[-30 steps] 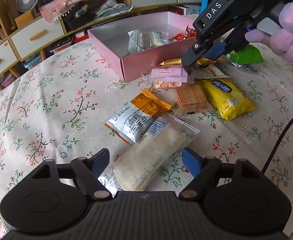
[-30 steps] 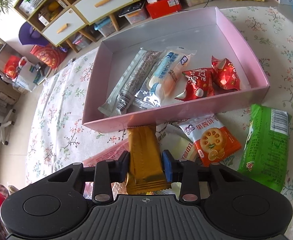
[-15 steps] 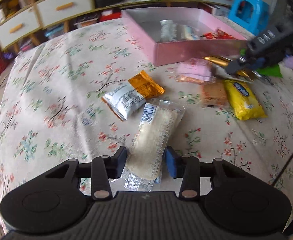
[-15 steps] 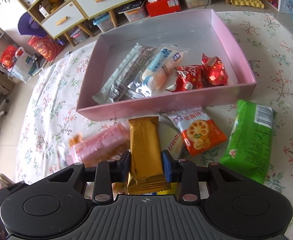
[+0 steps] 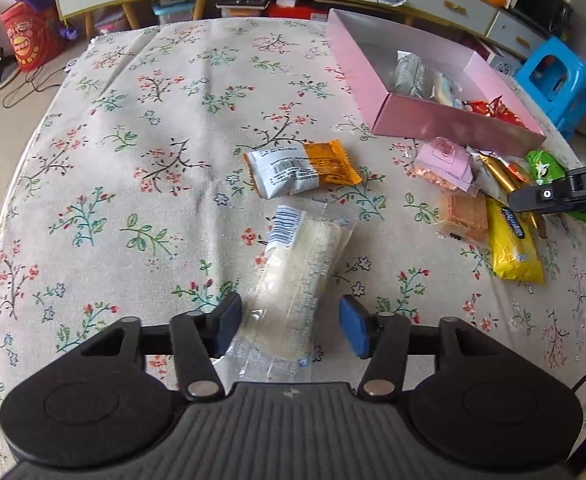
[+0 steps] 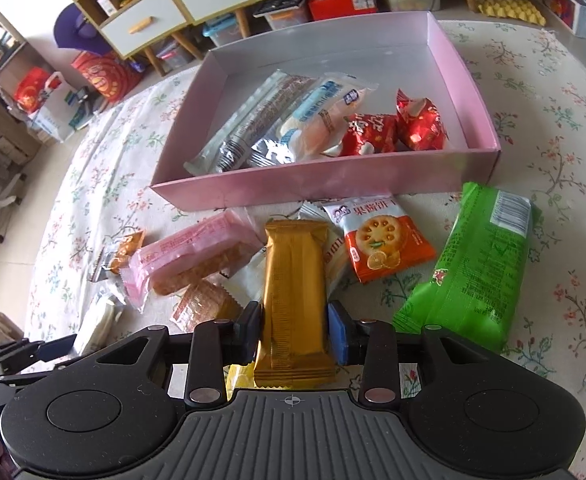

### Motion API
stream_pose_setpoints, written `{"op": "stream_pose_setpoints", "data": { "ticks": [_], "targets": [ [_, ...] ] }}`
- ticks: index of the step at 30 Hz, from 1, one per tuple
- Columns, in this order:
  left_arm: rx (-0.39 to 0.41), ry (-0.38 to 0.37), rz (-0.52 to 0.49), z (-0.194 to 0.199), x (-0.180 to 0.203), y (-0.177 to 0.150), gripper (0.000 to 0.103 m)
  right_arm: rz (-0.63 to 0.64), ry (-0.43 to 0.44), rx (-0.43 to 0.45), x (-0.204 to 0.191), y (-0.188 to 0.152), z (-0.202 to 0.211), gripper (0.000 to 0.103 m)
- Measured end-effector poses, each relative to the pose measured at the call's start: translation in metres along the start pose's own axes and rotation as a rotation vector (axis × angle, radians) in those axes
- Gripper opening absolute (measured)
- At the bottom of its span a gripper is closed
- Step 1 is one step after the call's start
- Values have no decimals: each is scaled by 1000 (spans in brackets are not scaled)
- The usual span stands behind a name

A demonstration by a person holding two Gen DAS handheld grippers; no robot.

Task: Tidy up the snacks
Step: 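Grasp the white bread roll packet with the left gripper while the right lifts the gold bar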

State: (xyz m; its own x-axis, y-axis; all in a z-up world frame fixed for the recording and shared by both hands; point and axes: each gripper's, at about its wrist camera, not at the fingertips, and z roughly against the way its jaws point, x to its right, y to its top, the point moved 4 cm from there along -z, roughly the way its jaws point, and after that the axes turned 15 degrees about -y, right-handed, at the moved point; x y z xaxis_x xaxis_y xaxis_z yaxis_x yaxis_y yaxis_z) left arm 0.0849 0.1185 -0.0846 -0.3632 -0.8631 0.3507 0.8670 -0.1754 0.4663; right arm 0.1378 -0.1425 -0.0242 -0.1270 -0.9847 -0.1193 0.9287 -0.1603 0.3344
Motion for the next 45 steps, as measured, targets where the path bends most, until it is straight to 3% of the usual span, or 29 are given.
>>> {"op": "stream_pose_setpoints", "data": {
  "ticks": [2,7,13,15,20,24,34,45],
  "targets": [
    [1,-9,-4,-2,1,1,59,-17,25,-14,3,0,-1,42],
    [-5,10,-26,-5,5,3,60,-50,49,-29,8,3,-5,43],
    [-10,26,-19,-4,3,3,53,-83,49,-37,9,5,-7,44],
    [-10,43,-25,-4,4,3,46,-85,37,-38,9,5,-7,44],
    [-15,88,-23,-4,4,4,37,-88,2,-36,8,5,-7,33],
    [-18,110,-29,-3,5,5,32,-96,5,-38,9,5,-2,30],
    [4,98,34,4,7,9,27,-117,51,-14,16,6,16,29],
    [97,56,82,25,17,27,26,-178,118,5,29,11,33,29]
  ]
}}
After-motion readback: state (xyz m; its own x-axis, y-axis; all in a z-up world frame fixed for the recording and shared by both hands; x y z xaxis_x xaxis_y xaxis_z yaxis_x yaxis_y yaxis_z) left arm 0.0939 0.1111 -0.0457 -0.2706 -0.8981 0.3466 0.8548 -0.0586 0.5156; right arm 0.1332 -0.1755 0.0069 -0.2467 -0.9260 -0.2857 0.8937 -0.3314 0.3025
